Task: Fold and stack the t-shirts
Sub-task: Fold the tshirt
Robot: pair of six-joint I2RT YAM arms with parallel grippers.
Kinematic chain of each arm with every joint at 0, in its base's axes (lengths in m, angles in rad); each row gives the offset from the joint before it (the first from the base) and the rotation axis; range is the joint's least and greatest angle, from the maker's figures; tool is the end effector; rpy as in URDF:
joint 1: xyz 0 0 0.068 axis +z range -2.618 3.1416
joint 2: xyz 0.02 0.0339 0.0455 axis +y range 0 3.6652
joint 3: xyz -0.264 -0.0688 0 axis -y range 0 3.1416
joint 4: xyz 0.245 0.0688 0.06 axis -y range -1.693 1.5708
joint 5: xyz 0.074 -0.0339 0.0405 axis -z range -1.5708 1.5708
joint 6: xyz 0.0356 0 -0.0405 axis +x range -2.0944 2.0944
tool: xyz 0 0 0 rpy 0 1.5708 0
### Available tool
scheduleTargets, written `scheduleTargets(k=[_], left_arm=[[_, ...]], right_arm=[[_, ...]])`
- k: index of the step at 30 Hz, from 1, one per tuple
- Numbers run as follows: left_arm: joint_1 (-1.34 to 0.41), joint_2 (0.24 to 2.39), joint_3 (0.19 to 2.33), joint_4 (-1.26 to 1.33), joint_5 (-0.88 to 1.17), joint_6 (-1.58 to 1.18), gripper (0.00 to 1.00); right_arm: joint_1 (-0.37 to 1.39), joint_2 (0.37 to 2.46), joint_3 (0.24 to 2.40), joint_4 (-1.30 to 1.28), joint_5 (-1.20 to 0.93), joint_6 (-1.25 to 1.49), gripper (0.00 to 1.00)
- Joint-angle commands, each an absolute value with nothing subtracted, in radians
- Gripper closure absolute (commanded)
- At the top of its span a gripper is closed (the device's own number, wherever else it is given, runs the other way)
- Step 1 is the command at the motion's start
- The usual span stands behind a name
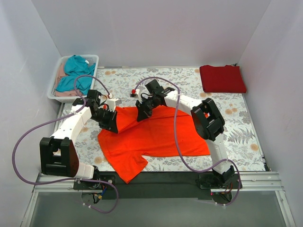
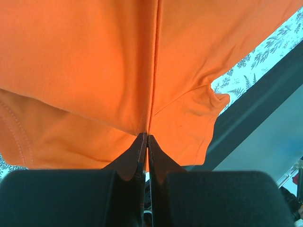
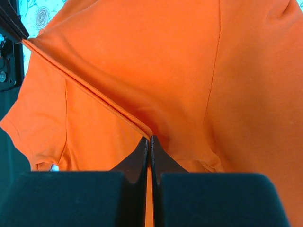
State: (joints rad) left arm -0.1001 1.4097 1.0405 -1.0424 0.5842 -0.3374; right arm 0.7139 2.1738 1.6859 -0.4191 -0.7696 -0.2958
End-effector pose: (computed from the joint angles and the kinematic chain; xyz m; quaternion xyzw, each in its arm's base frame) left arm 0.2411 -0.0439 0.2392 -0.0903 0.9506 -0.2967 0.0120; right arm 0.3432 0.3301 0.1907 -0.5309 0.7078 0.4098 0.2218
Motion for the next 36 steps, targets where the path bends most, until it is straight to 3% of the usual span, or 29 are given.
scheduleTargets(k=[1,28,30,34,36], left_arm=[[-0.121,1.382,1.043,-1.06,0.589,-0.345,1.0],[-0.218,1.428,1.017,-1.011,0.551,-0.377,1.0],[-0.207,1.431,1.022,-0.999,0.532,-0.4,0.94],[-0.072,1.451,1.116,-0.999,0.629,-0.426,0.62],[0.036,1.492,1.173,-1.012,0.696,-0.42,0.59]], right_arm=[[0.707,2.114,1.671,-0.434,-0.767,-0.325,0.99],[0.698,2.105,1.648,-0.474,-0.758,-0.379,0.99],[0.698,2.106,1.643,-0.482,-0.761,-0.383,0.99],[0.709,2.099,1.612,-0.498,-0.769,-0.403,0.96],[0.719,2.085,1.6,-0.511,-0.775,-0.423,0.81]])
